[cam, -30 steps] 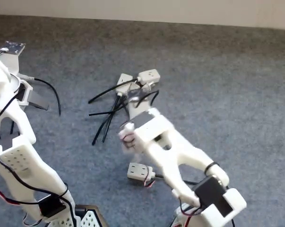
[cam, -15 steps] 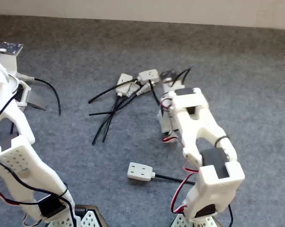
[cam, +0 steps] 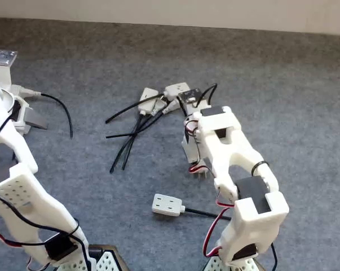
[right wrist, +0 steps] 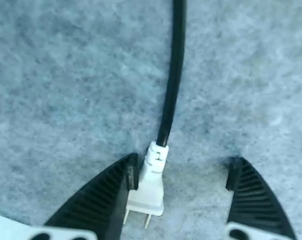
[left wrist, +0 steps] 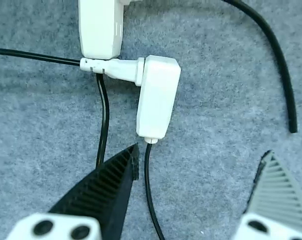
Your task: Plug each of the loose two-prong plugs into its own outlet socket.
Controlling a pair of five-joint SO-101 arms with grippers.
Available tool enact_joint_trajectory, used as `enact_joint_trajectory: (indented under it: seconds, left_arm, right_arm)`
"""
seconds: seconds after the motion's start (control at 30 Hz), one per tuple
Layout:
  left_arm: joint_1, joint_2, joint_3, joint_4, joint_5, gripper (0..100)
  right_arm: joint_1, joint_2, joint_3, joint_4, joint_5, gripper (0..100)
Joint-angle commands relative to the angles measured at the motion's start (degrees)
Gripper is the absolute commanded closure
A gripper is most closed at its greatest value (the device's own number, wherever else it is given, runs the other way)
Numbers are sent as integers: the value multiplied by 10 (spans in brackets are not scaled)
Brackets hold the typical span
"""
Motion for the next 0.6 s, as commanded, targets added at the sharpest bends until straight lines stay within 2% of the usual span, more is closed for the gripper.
enact_joint_trajectory:
  seconds: [0.0,0.17,0.4,0.57]
  left_arm:
    - [-5,-4,-3,-5,-4,635]
    - [-7,-4,-3,-4,-4,635]
    - [4,-9,-7,-2,-4,634]
    - [17,-22,-56,24,-4,632]
  right_arm:
    - [-10,-4,-1,-15,4,765]
    - [-31,-4,-1,-16,6,998]
    - [-36,-18,-32,16,7,993]
    - [-36,-135,-68,48,4,993]
